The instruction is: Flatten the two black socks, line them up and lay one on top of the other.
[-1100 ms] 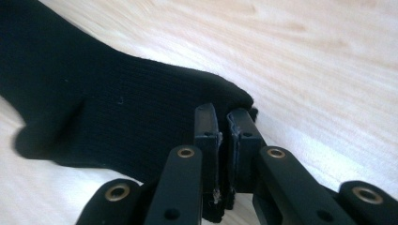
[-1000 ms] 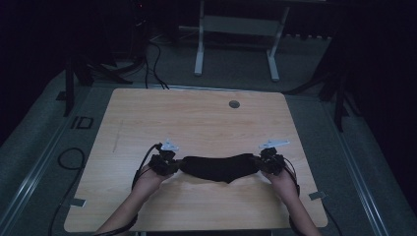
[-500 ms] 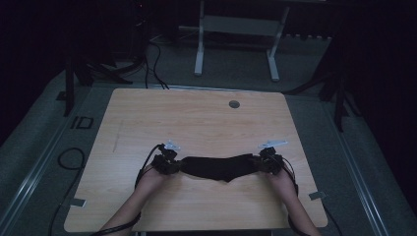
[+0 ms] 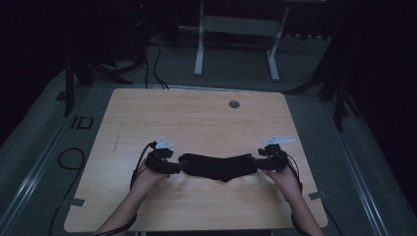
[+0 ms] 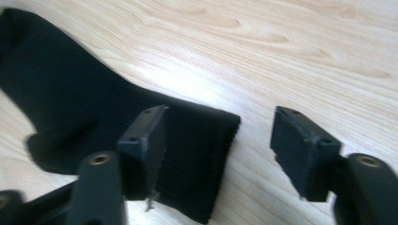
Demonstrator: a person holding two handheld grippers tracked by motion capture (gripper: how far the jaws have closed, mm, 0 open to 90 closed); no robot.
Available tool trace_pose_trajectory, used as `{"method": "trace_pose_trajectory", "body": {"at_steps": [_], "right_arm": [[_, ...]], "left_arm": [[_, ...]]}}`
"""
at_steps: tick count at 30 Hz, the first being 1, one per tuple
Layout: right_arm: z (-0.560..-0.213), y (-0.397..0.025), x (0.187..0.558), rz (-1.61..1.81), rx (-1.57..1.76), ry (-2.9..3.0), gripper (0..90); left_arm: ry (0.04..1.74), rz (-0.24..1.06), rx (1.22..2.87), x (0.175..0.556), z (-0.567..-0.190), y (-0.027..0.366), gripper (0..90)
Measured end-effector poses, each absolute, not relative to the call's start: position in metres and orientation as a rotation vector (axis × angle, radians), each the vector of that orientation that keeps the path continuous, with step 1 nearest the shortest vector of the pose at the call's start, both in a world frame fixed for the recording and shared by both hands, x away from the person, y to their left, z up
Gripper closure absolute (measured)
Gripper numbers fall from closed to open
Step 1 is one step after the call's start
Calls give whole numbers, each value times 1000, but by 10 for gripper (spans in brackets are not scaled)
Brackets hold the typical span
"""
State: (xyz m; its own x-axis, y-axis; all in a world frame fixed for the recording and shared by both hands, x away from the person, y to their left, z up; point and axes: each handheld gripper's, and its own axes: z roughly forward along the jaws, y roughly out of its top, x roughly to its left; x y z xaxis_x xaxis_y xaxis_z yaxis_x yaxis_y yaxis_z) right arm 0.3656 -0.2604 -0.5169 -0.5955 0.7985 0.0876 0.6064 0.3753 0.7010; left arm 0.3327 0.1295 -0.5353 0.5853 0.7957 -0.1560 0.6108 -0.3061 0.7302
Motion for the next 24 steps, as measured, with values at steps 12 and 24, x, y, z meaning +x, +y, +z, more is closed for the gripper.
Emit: {"method": "trace_pose_trajectory", "body": {"at_steps": [12, 24], "right_arm": [[-512, -255, 362, 1097, 1128, 2429, 140], [-518, -270, 360, 1126, 1129, 2360, 131]], "left_arm": [[1114, 423, 1988, 318, -526, 139, 20], [1071, 397, 1942, 310, -542, 155, 21]]}}
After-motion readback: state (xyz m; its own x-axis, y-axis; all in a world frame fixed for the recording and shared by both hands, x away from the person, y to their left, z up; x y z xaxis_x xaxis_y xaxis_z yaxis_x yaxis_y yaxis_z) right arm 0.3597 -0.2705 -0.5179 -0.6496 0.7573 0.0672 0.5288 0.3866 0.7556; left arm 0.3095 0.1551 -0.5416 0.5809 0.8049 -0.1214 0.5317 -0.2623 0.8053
